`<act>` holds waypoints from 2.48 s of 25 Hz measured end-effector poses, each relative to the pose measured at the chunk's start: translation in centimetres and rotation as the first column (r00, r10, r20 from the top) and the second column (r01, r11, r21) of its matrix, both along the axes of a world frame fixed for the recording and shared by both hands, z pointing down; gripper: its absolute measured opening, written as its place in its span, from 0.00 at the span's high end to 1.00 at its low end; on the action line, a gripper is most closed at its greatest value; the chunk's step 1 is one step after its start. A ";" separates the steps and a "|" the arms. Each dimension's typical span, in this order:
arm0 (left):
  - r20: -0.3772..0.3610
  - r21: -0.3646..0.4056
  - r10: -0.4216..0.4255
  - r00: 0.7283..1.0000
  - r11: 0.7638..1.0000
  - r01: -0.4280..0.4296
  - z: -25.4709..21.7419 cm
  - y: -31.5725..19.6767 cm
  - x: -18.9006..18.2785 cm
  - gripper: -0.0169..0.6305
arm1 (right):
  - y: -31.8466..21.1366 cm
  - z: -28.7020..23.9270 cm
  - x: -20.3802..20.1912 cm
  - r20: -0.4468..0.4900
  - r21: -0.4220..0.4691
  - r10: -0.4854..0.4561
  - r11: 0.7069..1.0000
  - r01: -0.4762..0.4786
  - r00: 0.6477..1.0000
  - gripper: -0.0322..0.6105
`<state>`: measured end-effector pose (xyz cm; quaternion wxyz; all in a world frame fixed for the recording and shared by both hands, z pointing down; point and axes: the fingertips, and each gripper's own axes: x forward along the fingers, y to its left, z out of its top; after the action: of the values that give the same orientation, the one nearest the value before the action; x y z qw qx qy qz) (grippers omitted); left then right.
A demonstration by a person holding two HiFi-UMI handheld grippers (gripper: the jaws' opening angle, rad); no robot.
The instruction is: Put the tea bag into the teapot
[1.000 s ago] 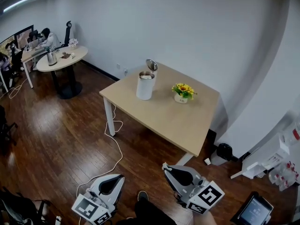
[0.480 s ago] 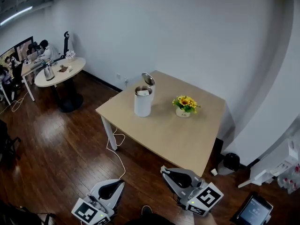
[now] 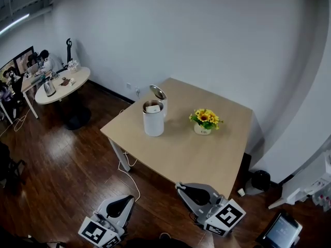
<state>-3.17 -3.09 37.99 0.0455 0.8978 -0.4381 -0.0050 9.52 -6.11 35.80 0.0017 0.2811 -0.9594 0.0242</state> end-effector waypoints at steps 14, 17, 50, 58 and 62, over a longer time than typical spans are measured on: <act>-0.035 -0.022 0.027 0.999 0.999 -0.027 1.0 -11.2 -5.8 0.97 | -10.6 1.2 -6.1 -0.033 -0.026 0.027 0.999 -0.028 0.999 0.92; -0.036 -0.010 0.057 0.998 0.998 -0.057 0.7 -14.6 -7.5 0.97 | -13.7 1.1 -7.7 -0.038 -0.026 0.052 0.998 -0.053 0.998 0.92; -0.017 -0.054 0.143 0.990 0.988 -0.144 1.9 -37.3 -11.4 0.97 | -37.7 3.4 -12.6 -0.086 -0.077 0.160 0.983 -0.167 0.983 0.91; 0.028 -0.072 0.125 0.992 0.990 -0.123 2.9 -42.6 -10.1 0.97 | -43.9 5.2 -12.4 -0.137 -0.084 0.123 0.987 -0.135 0.983 0.91; 0.031 -0.079 0.112 0.993 0.991 -0.109 3.5 -44.7 -9.4 0.97 | -46.4 6.2 -12.2 -0.134 -0.108 0.105 0.987 -0.120 0.985 0.92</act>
<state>-12.60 -47.78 41.44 0.0725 0.9182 -0.3882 0.0306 -2.65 -52.51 41.97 0.0783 0.3355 -0.9367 0.0619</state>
